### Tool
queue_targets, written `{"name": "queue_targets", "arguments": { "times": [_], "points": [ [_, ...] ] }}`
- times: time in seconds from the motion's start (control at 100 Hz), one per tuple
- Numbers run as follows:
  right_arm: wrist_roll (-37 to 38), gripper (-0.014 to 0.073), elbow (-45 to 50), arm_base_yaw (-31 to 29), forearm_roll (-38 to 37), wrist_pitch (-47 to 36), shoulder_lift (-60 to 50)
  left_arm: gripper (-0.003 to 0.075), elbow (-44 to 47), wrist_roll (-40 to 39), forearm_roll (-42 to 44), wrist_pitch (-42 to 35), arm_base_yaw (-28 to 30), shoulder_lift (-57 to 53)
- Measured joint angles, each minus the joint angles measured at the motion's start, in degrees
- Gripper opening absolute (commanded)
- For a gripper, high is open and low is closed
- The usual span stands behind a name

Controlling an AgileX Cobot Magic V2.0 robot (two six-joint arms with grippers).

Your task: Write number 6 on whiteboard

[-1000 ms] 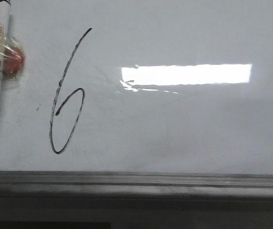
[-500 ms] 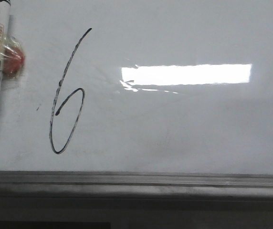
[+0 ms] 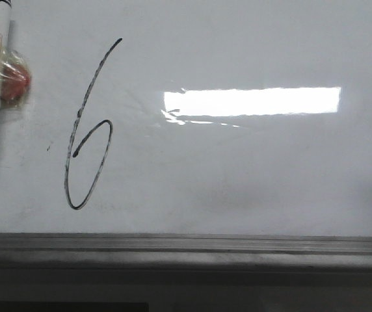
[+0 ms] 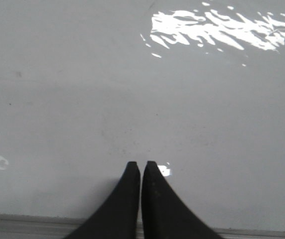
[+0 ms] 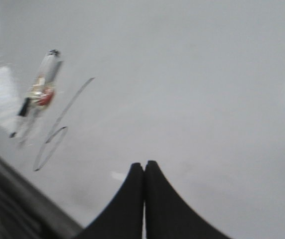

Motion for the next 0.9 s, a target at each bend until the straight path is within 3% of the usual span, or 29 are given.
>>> {"name": "queue_targets", "arguments": {
  "times": [0.18, 0.35, 0.49, 0.66, 0.85, 0.9],
  "points": [
    [1.2, -0.0064, 1.5, -13.0, -2.8, -0.5, 0.0, -0.0019, 0.0, 0.0, 0.0, 0.0, 0.0, 0.0],
    [16.6, -0.0064, 6.3, -22.1, -15.7, -3.3, 0.0, -0.0019, 0.0, 0.0, 0.0, 0.0, 0.0, 0.0],
    [22.3, -0.0064, 7.1, -28.8, -19.3, -3.9, -2.3, -0.0019, 0.0, 0.0, 0.0, 0.0, 0.0, 0.0],
    [23.2, -0.0064, 7.1, -36.0, -21.1, 2.6, -8.1, -0.0019, 0.0, 0.0, 0.0, 0.0, 0.0, 0.0],
    [22.6, -0.0064, 7.1, -37.0, -21.5, 18.7, -11.8, -0.0019, 0.0, 0.0, 0.0, 0.0, 0.0, 0.0],
    [21.8, -0.0064, 7.1, -37.0, -21.5, 19.5, -11.8, -0.0019, 0.0, 0.0, 0.0, 0.0, 0.0, 0.0]
  ]
}}
